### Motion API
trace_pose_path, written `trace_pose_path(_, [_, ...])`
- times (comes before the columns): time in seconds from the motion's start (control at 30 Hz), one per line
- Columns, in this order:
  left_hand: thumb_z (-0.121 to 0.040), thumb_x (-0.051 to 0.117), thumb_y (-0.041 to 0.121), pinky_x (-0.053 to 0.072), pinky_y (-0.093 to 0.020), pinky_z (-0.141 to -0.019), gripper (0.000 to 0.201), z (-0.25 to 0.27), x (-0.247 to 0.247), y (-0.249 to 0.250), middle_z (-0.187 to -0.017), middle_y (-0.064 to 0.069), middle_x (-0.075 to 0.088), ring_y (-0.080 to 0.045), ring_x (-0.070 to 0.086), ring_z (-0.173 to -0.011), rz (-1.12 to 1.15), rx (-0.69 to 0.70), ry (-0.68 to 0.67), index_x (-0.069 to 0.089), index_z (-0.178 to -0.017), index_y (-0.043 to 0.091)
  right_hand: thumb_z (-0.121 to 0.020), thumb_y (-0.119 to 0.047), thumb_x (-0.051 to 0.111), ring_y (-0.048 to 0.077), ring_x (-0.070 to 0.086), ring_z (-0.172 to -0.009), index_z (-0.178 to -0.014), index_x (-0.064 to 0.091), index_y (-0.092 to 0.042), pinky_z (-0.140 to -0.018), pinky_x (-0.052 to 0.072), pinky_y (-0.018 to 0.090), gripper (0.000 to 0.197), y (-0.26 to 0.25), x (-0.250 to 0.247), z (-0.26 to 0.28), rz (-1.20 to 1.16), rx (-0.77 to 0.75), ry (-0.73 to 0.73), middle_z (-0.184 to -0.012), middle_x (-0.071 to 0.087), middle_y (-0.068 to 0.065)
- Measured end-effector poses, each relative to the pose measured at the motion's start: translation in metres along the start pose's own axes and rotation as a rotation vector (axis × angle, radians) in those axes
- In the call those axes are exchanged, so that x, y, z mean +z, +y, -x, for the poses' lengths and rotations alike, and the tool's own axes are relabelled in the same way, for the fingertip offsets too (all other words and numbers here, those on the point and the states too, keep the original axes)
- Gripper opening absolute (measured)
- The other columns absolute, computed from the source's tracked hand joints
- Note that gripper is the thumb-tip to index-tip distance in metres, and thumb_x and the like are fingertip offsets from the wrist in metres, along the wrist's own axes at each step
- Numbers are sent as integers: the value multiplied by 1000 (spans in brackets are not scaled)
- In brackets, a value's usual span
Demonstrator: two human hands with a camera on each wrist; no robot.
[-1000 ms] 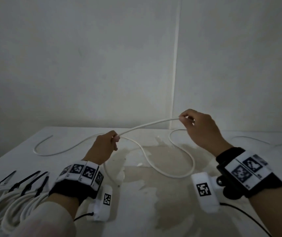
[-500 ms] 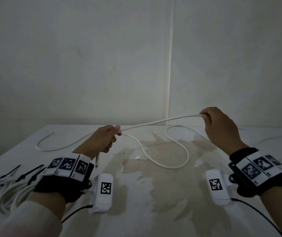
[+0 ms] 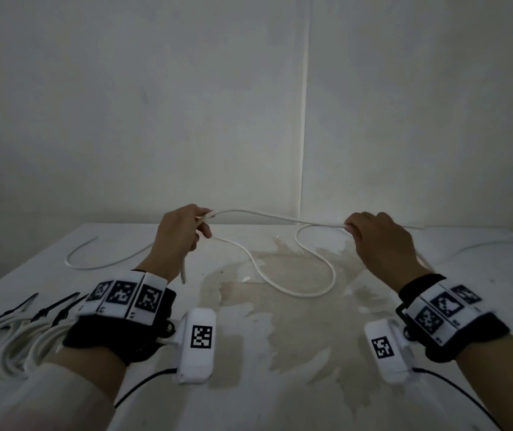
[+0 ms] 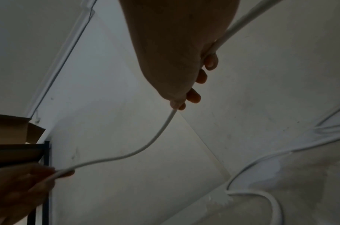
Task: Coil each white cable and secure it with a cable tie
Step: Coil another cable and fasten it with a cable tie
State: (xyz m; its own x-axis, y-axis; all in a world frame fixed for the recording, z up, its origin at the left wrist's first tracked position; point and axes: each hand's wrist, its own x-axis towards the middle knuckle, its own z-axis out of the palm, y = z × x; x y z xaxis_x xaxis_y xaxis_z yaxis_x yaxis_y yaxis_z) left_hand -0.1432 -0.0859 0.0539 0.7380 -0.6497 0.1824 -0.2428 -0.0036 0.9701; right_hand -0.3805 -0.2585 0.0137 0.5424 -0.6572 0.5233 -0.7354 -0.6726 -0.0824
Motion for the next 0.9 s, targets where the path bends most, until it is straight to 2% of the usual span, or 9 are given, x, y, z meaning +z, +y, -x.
trace_pose_path(0.1, [-92, 37, 10, 33, -17, -46, 31, 3, 5, 3, -47, 2, 59, -6, 42, -45, 17, -48, -7, 61, -74, 8, -92, -9, 51, 33, 57, -76, -101, 61, -8, -53, 37, 33, 14, -11, 5, 9, -61, -55, 111, -84, 63, 11])
trace_pose_path(0.17, [-95, 39, 11, 38, -20, -55, 26, 6, 6, 3, -58, 0, 61, -10, 49, -56, 58, -20, -55, 60, -80, 11, -81, -2, 65, 33, 59, -65, -91, 65, -6, -46, 35, 31, 11, -20, 8, 16, -67, -107, 124, -75, 63, 12])
trace_pose_path(0.33, [-99, 37, 22, 36, -19, -54, 23, 20, 13, -4, -69, 0, 51, -1, 43, -48, -103, 266, -90, 58, -107, 17, -50, -4, 88, 20, 54, -46, -69, 65, -15, -33, 25, 19, 32, -47, 9, 29, 11, -327, 87, -59, 59, -1])
trace_pose_path(0.43, [-99, 36, 23, 34, -19, -57, 24, 25, 18, -7, -68, 3, 52, -1, 44, -55, -227, 327, -62, 59, -107, 19, -54, -3, 84, 19, 52, -48, -69, 64, -16, -42, 18, 19, 28, -62, 2, 35, 2, -461, 133, -61, 58, -2])
trace_pose_path(0.6, [-99, 38, 22, 33, -9, -49, 23, 38, 23, -6, -70, 9, 54, 3, 44, -52, -359, 367, -160, 61, -95, 19, -79, -11, 54, 22, 51, -58, -74, 64, -16, -56, 30, 28, 12, -79, -7, 29, -120, -671, 220, -74, 60, 1])
trace_pose_path(0.67, [-98, 40, 23, 34, -7, -55, 24, 45, 26, -7, -77, 10, 58, 2, 47, -61, -383, 346, -228, 62, -89, 19, -83, -21, 46, 23, 52, -57, -74, 66, -14, -56, 30, 27, 24, -86, -17, 27, -182, -659, 227, -74, 59, 4])
trace_pose_path(0.77, [-98, 39, 24, 35, -15, -61, 31, 54, 30, -5, -86, -4, 65, -8, 49, -68, -399, 299, -348, 67, -85, 18, -83, -28, 45, 23, 52, -55, -74, 69, -12, -57, 28, 26, 30, -94, -29, 19, -273, -634, 232, -70, 58, 6])
trace_pose_path(0.83, [-98, 38, 26, 32, -18, -59, 37, 57, 29, -3, -87, -17, 65, -17, 49, -72, -361, 315, -364, 65, -75, 15, -84, -29, 48, 23, 54, -56, -74, 67, -10, -59, 29, 29, 28, -95, -36, 12, -368, -578, 193, -71, 58, 5])
trace_pose_path(0.9, [-95, 36, 36, 32, -21, -63, 46, 57, 28, 0, -82, -18, 61, -18, 46, -71, -294, 312, -367, 64, -75, 5, -85, -25, 55, 21, 53, -61, -77, 65, -8, -65, 30, 32, 21, -91, -38, 6, -464, -488, 135, -76, 60, 5])
